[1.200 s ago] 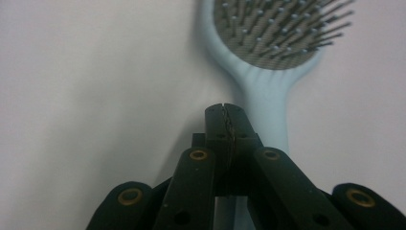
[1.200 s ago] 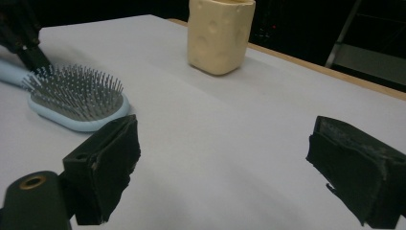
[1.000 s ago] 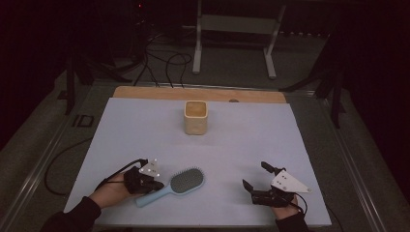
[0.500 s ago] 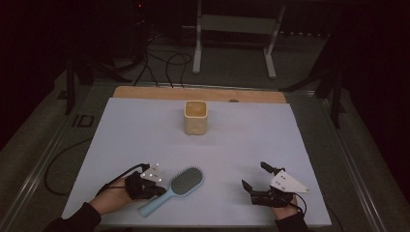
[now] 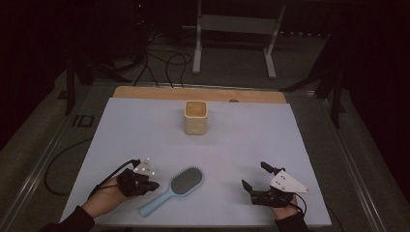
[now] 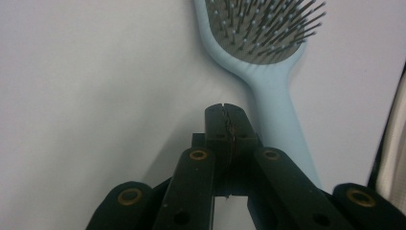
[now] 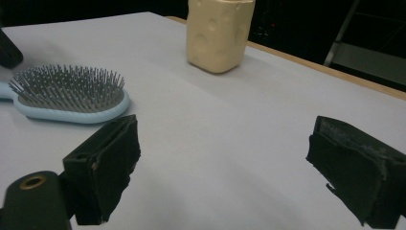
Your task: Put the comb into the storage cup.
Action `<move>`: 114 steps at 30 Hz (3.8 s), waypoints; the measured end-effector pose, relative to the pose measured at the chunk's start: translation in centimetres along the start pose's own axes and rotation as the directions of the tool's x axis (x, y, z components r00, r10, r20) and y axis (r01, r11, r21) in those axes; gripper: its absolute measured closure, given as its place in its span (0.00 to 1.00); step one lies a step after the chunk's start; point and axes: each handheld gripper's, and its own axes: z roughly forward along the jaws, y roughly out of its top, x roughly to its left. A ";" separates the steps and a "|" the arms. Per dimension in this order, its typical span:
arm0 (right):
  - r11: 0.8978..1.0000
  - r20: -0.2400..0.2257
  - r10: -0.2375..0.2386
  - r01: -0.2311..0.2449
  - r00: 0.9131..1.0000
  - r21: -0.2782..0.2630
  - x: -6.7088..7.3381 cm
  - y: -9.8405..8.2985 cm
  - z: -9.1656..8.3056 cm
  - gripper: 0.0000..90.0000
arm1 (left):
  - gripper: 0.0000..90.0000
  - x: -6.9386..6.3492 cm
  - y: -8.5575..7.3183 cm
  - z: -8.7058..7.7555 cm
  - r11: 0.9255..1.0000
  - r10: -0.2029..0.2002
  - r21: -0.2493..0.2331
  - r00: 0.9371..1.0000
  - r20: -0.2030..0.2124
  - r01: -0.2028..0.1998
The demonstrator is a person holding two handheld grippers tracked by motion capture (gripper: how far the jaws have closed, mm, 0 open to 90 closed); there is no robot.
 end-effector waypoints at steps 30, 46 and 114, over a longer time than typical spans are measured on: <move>1.000 -0.005 0.008 -0.008 1.000 -0.002 0.0 0.0 0.1 0.11 | 0.52 -4.0 4.0 -0.3 0.992 -0.075 0.101 0.996 -0.047 0.080; 1.000 -0.004 0.004 -0.004 1.000 0.004 0.0 0.0 0.1 0.11 | 0.00 -4.5 4.5 2.9 0.965 -0.049 0.254 0.996 -0.075 0.067; 1.000 0.006 0.017 -0.017 1.000 0.014 -0.1 0.0 0.3 0.11 | 0.78 -3.8 5.1 3.4 0.977 -0.043 0.208 0.999 -0.003 0.043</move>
